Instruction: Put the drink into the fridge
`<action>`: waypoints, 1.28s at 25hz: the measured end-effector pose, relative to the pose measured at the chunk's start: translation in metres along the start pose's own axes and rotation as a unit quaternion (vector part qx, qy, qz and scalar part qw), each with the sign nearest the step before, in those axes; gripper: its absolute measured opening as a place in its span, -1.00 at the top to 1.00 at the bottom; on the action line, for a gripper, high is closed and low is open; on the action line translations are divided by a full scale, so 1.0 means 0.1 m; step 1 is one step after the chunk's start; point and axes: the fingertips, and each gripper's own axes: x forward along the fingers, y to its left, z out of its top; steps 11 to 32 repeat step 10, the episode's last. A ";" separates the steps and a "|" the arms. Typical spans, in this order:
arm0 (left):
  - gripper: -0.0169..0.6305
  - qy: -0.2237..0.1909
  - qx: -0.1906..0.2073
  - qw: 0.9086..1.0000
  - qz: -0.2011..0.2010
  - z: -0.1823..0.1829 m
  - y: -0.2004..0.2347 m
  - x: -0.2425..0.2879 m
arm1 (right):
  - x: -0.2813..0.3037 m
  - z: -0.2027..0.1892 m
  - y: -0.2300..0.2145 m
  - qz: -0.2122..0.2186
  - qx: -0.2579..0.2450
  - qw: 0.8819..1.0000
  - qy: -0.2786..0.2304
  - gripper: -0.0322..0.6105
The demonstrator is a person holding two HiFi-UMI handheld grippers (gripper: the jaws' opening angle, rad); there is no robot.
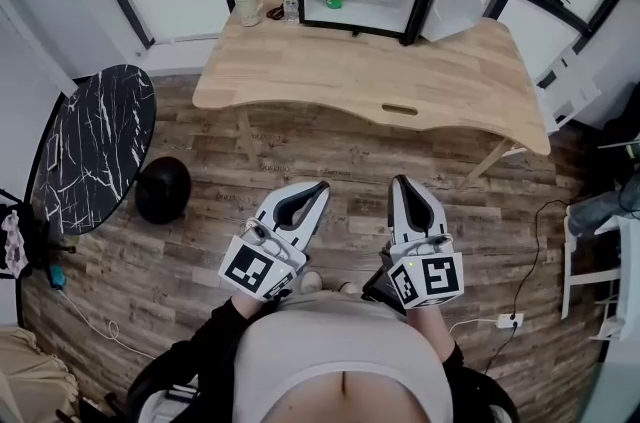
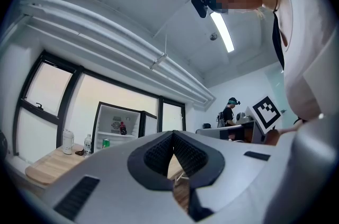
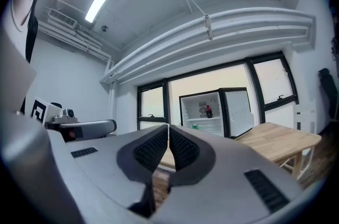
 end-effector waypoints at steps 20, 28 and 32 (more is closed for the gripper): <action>0.93 0.002 0.000 1.000 -0.006 -0.01 0.08 -0.03 | 0.08 -0.05 0.09 0.004 0.000 1.000 0.003 0.79; 0.93 0.002 0.000 1.000 -0.006 -0.01 0.08 -0.03 | 0.08 -0.05 0.09 0.004 0.000 1.000 0.003 0.79; 0.93 0.002 0.000 1.000 -0.006 -0.01 0.08 -0.03 | 0.08 -0.05 0.09 0.004 0.000 1.000 0.003 0.79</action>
